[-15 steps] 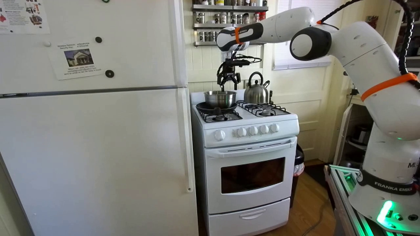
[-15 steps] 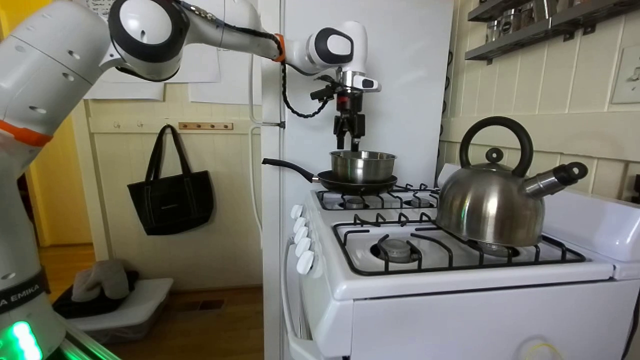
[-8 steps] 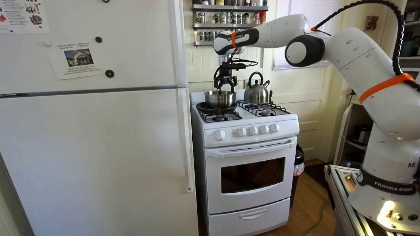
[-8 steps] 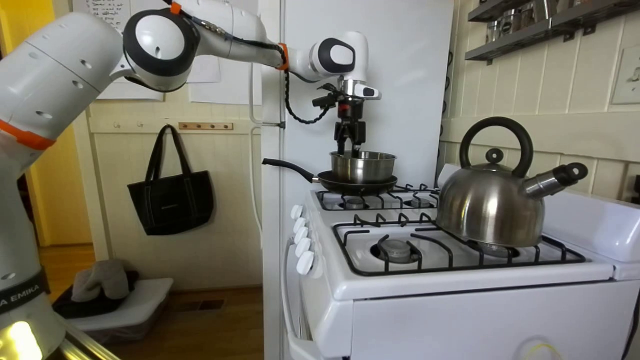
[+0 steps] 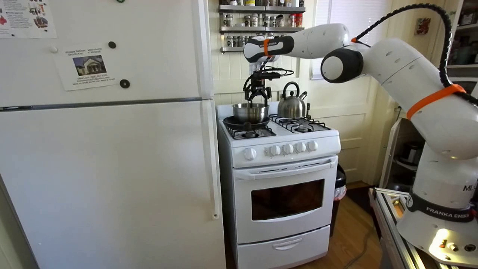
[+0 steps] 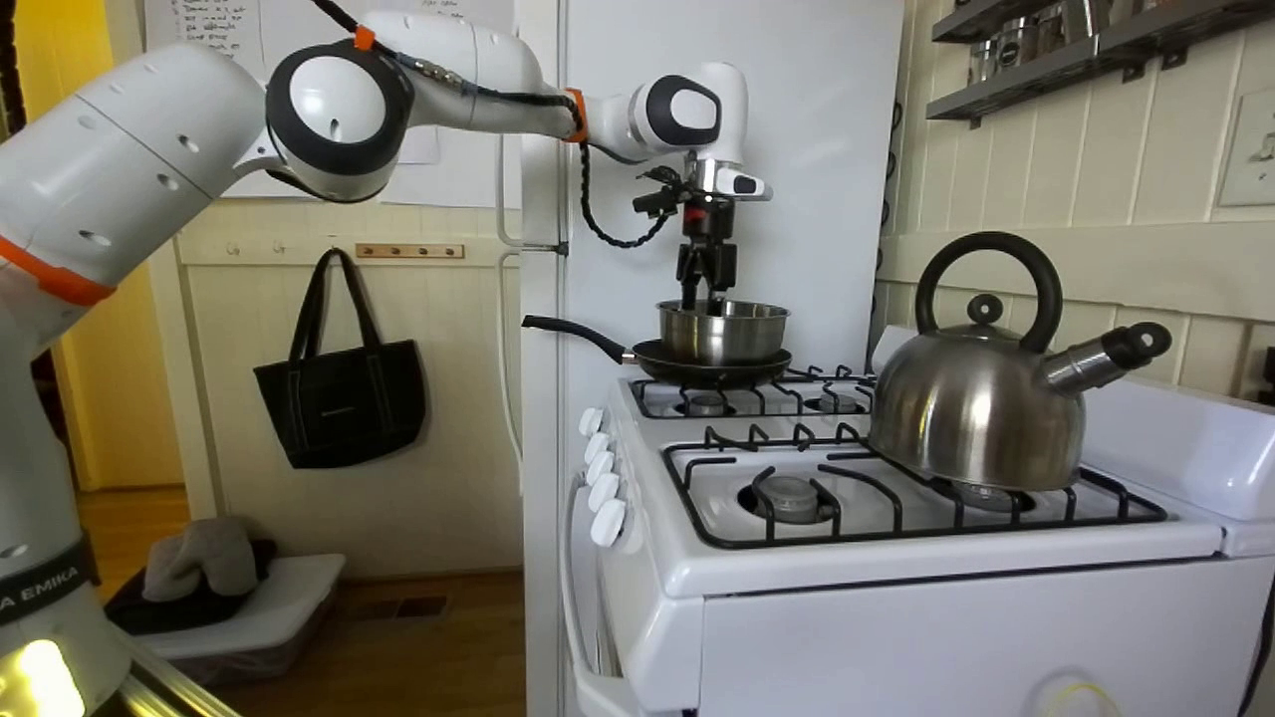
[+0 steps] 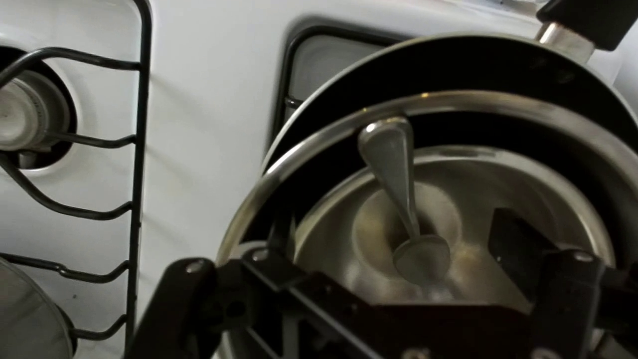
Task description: Move the spoon to the white part of the stove
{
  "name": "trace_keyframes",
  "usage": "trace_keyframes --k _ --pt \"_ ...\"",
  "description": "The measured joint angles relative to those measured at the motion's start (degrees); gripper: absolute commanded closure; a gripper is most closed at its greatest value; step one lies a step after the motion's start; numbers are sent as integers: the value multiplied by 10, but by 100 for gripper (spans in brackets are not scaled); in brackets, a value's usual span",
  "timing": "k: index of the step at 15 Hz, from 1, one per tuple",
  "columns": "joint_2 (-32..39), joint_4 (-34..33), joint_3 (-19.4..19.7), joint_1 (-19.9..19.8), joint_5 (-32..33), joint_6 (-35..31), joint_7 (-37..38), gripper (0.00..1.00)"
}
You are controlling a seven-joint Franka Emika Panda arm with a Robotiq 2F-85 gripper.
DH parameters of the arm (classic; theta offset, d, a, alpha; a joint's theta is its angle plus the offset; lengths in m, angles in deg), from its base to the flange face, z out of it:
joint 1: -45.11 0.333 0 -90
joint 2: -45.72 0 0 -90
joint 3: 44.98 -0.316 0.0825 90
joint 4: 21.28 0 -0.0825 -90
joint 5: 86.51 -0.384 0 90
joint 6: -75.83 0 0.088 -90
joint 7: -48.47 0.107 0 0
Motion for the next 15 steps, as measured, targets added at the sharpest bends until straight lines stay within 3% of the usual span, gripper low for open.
trace_keyframes --k 15 --pt "17 -51 10 0 25 107 7 0"
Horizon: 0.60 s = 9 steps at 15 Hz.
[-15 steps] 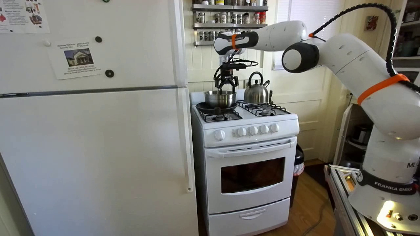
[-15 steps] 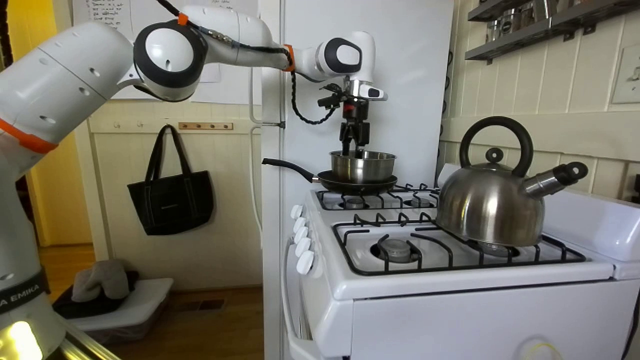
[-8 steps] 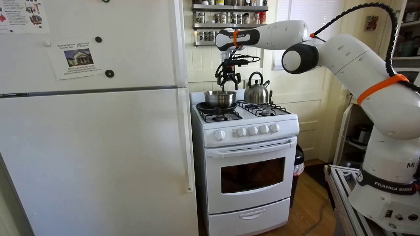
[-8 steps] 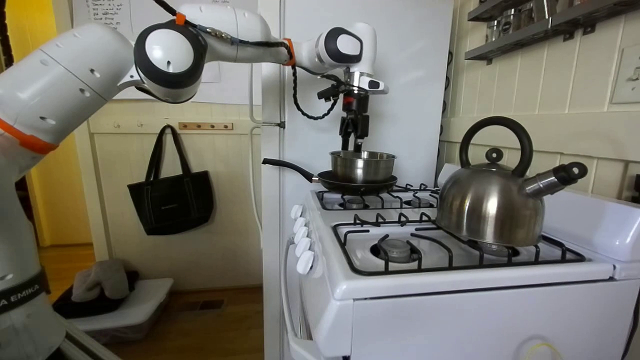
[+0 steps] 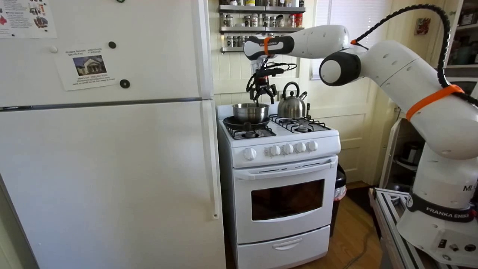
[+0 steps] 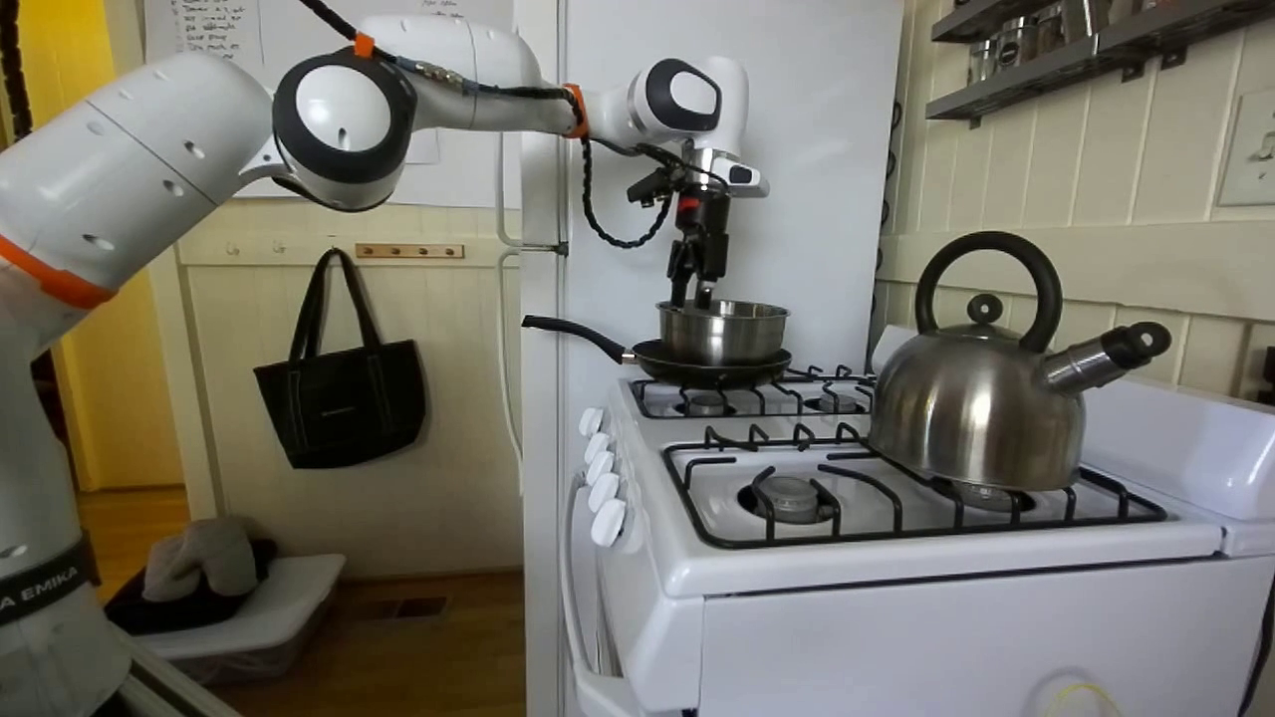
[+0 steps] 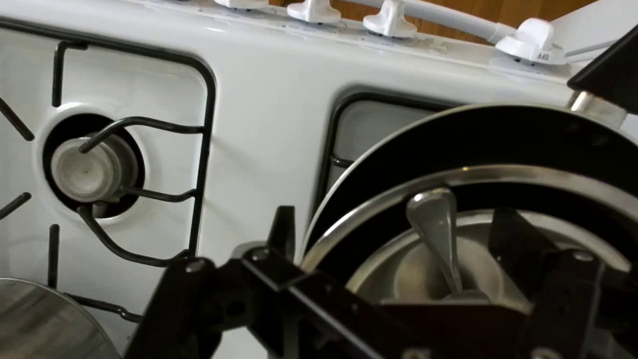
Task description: Move the spoon to the white part of the stove
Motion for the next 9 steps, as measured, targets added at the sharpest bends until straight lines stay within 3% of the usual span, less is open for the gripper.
trace_keyframes --k 9 --pt "6 -16 -8 4 1 24 -34 0"
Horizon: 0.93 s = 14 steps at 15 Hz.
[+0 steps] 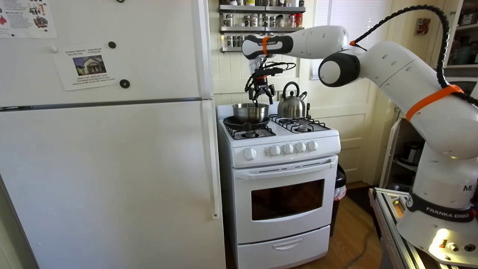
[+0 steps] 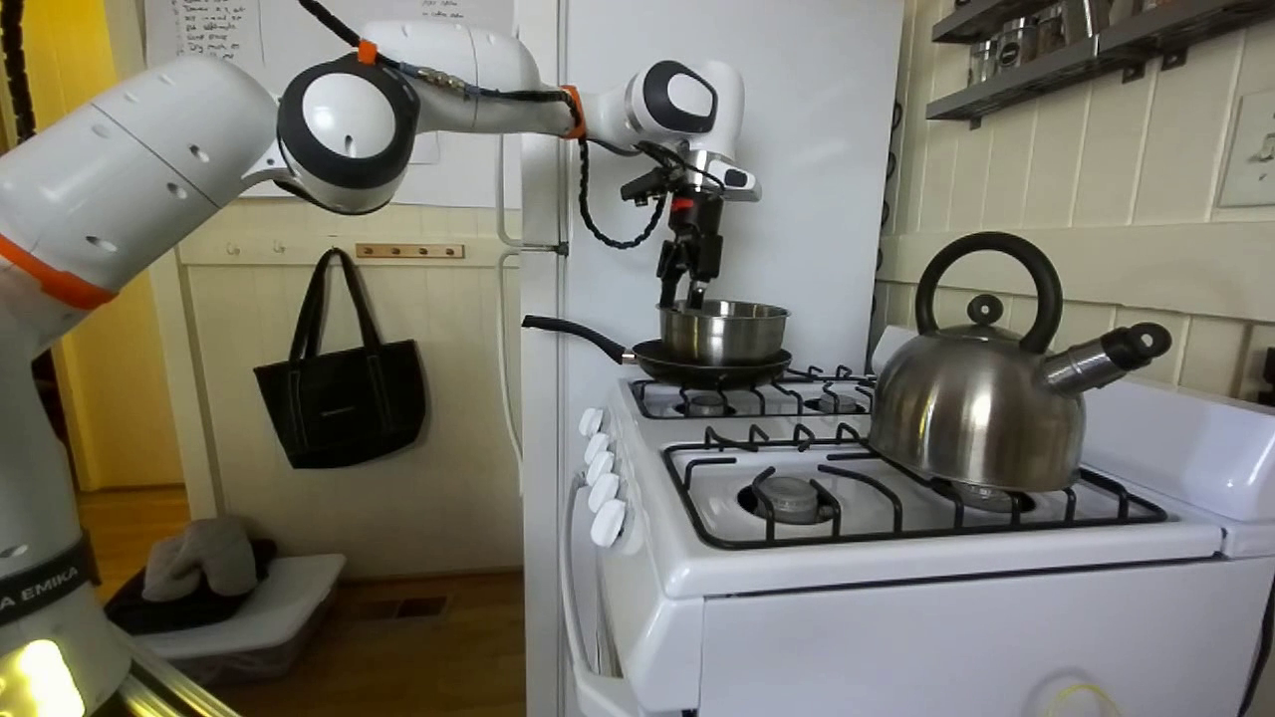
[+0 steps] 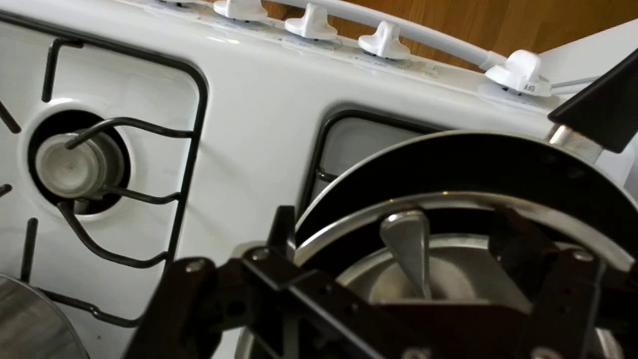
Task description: Move the spoon to the white part of the stove
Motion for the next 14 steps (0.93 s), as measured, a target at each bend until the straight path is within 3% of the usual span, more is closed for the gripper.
trace_keyframes --k 6,14 --pt "2 -10 -30 -16 -23 0 -89 0" --pt "6 -15 -36 -27 -33 -1 -89 0"
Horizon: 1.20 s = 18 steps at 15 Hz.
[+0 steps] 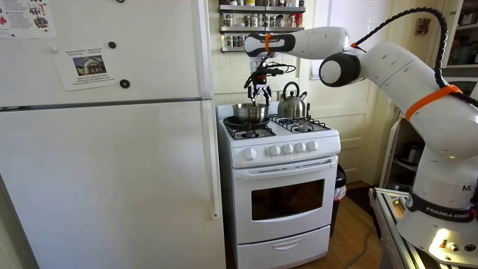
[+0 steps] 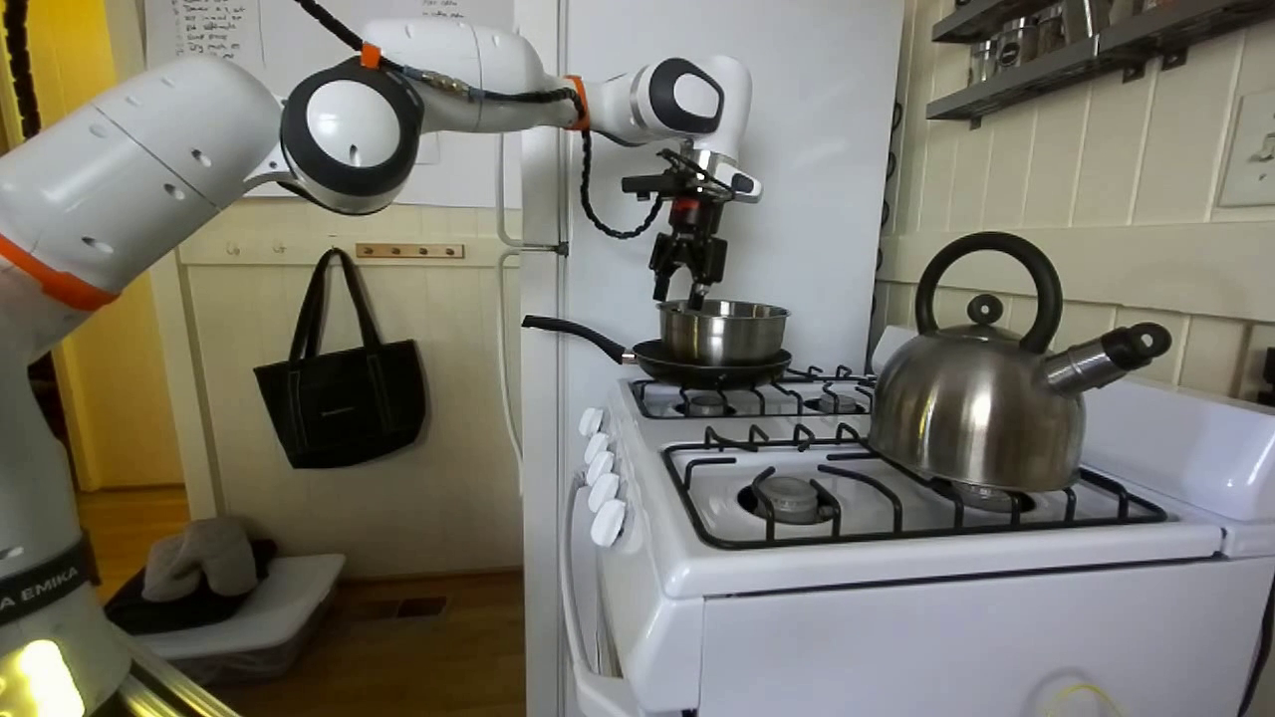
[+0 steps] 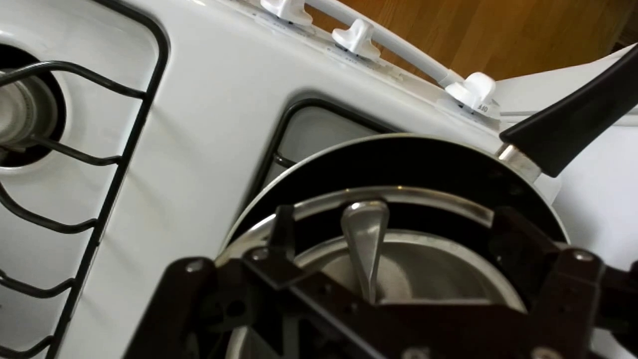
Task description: Move the spoon to the white part of the stove
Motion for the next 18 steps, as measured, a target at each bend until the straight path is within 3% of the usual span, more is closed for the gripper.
trace_keyframes --k 13,18 --pt "21 -15 -12 1 -10 -35 55 0" --pt "30 -30 -13 -2 -15 -39 110 0"
